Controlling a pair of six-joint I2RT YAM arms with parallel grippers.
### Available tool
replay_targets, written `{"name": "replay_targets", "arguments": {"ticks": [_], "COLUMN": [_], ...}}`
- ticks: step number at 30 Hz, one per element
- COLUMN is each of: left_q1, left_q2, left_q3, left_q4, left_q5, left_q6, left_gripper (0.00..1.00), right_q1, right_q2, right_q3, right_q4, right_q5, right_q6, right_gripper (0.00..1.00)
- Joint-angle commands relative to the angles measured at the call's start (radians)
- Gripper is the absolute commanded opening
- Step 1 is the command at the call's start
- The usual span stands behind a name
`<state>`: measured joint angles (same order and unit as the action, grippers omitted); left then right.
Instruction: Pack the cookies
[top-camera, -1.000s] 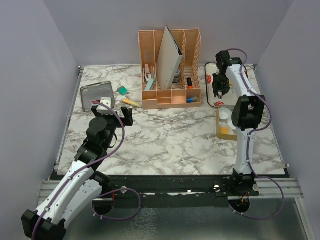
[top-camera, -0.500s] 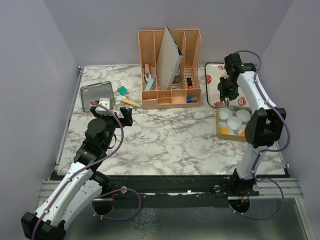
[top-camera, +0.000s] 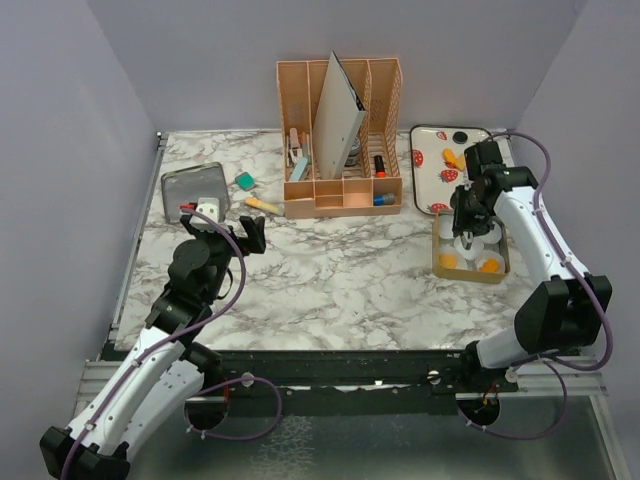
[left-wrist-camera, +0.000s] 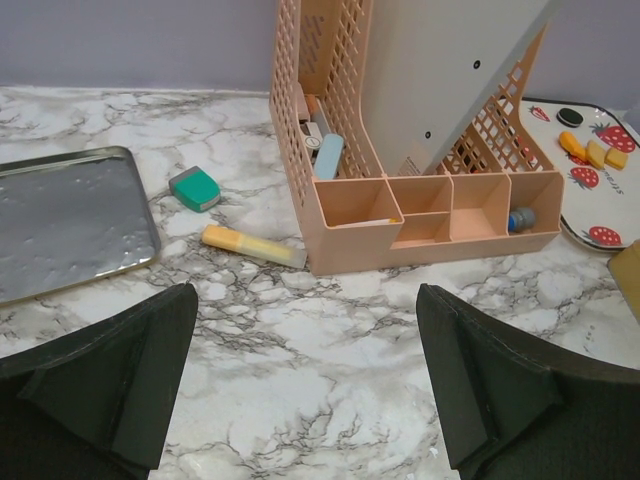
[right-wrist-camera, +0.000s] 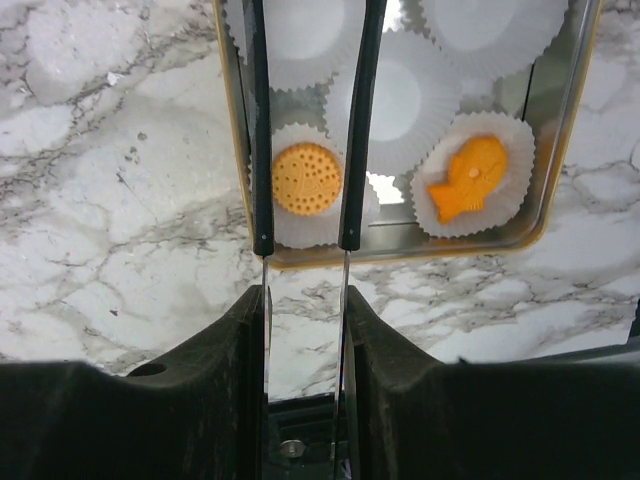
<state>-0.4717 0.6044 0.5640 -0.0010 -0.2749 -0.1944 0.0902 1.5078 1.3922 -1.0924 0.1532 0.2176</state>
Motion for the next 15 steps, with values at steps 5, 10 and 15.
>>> {"name": "replay_targets", "arguments": {"ticks": [5, 10, 15], "left_q1": [-0.014, -0.021, -0.024], "left_q2": [-0.015, -0.008, -0.002], "left_q3": [-0.016, -0.015, -0.015], "left_q4": [0.002, 0.004, 0.004], "left_q5": [0.028, 0.029, 0.029], "left_q6": [0.001, 0.001, 0.002], "left_gripper": [0.99, 0.99, 0.99], "right_q1": [-0.004, -0.012, -0.022], "right_q2": [-0.099, -0.139, -0.176], "right_q3": [-0.164, -0.221, -0.27], "right_q4": [0.058, 0.068, 0.076], "right_q5": [0.035, 0.073, 0.064], "right_q6": [0.081, 0.117, 0.132], "right_gripper": [0.23, 0.24, 0.25]}}
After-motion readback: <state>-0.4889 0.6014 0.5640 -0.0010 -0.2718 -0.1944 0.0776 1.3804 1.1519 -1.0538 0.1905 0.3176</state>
